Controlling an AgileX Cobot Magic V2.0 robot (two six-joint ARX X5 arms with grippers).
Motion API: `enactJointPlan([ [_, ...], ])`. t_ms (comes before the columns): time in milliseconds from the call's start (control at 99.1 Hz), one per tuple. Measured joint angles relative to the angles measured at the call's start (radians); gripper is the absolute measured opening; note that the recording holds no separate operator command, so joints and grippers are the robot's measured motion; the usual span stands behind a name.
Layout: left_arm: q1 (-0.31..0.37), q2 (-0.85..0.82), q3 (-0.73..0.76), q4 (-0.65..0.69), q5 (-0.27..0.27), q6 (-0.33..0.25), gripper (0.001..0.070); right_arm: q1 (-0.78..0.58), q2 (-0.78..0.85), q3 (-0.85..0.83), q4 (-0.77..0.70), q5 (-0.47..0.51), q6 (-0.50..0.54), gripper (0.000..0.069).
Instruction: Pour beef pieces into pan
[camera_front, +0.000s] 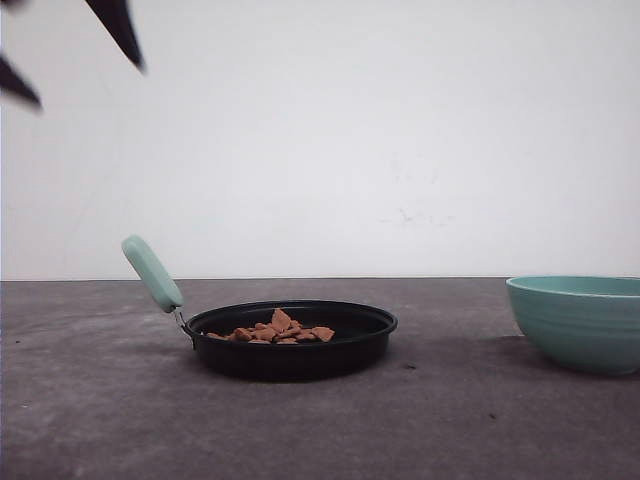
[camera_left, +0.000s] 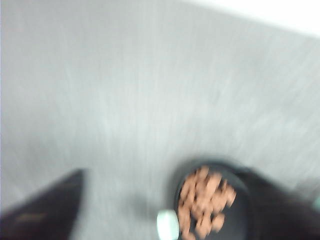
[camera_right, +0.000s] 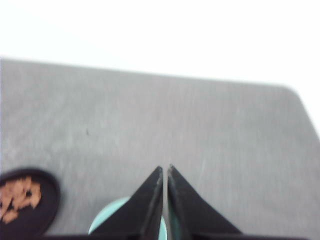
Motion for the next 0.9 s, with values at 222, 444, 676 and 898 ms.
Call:
enactJointPlan([
  [222, 0.001, -0.261, -0.039, 0.026, -0.19, 0.042, 0.0026, 0.0, -0.109, -0.177, 0.134, -0.09, -0.086, 0.0014],
  [444, 0.001, -0.468, -0.255, -0.022, -0.2, 0.041, 0.0014, 0.001, -0.218, -0.293, 0.15, -0.059, -0.13, 0.0014],
  [676, 0.001, -0.554, -0.272, -0.205, -0.2, 0.019, 0.0014, 0.001, -0.23, -0.293, 0.148, -0.054, -0.135, 0.0014],
  [898, 0.001, -0.56, -0.272, -0.224, -0.2, 0.012, 0.0014, 0.001, -0.23, -0.293, 0.148, -0.054, -0.135, 0.0014],
])
